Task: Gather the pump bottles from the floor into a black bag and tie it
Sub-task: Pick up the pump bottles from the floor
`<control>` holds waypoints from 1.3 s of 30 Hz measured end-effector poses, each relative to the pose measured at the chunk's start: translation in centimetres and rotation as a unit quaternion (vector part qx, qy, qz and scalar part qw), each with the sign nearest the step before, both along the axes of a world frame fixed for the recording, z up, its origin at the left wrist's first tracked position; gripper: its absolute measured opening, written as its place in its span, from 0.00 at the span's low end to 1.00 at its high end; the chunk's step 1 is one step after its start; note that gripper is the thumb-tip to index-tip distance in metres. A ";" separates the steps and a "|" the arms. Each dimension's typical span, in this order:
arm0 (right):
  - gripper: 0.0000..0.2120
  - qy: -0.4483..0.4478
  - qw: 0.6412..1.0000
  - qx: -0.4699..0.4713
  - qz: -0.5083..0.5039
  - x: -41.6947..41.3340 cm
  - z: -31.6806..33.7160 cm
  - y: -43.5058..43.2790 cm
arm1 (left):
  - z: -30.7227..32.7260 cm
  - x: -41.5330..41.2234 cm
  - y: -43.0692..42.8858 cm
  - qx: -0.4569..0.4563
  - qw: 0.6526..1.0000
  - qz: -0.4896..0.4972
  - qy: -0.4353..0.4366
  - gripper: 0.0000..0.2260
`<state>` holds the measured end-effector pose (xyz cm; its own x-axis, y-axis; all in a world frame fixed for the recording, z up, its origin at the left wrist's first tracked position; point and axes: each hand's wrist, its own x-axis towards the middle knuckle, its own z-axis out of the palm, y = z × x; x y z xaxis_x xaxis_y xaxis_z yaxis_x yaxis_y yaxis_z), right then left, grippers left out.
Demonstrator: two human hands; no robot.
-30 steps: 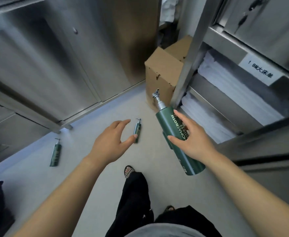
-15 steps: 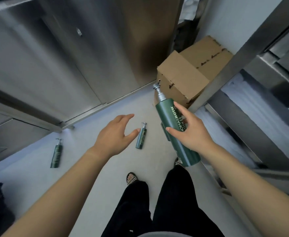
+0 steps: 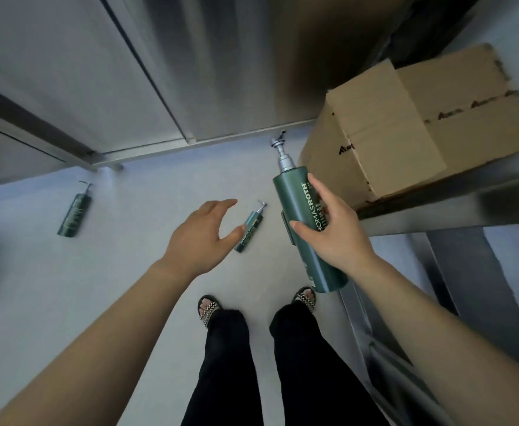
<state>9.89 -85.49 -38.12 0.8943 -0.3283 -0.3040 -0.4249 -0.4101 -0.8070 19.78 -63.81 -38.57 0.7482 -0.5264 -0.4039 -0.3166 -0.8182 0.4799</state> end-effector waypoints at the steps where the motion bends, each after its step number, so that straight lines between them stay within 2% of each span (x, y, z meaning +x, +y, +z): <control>1: 0.38 0.006 1.000 0.000 -0.004 0.2 -2.5 -0.3 | -2.4 0.4 -0.3 0.005 1.000 0.002 0.009 0.24; 9: 0.39 0.019 1.000 -0.008 -0.022 2.0 -26.4 -1.4 | -25.0 3.8 -1.7 0.025 0.999 -0.024 0.026 0.24; 12: 0.39 0.021 0.999 -0.018 -0.028 2.2 -36.4 -1.9 | -34.9 4.3 -2.5 -0.001 0.999 -0.030 0.023 0.23; 16: 0.42 0.028 0.998 -0.057 -0.011 2.9 -48.6 -2.3 | -48.0 5.3 -3.2 -0.062 0.996 -0.014 0.059 0.23; 21: 0.44 0.019 0.997 -0.075 -0.029 4.7 -60.5 -1.9 | -60.4 6.6 -2.9 -0.049 0.996 -0.067 0.036 0.27; 25: 0.43 0.022 0.994 -0.084 -0.067 4.1 -65.4 -1.9 | -65.3 6.8 -3.1 -0.041 0.995 -0.079 0.046 0.30; 29: 0.42 0.056 0.989 -0.089 -0.099 2.1 -65.6 -2.3 | -65.8 5.9 -3.7 -0.025 0.992 -0.106 0.060 0.33; 34: 0.42 0.076 0.988 -0.083 -0.108 0.7 -65.9 -2.2 | -66.4 4.6 -5.1 0.005 0.993 -0.114 0.007 0.33; 39: 0.41 0.059 0.988 -0.073 -0.120 1.5 -67.6 -2.1 | -67.6 4.5 -5.0 -0.021 0.995 -0.099 -0.017 0.33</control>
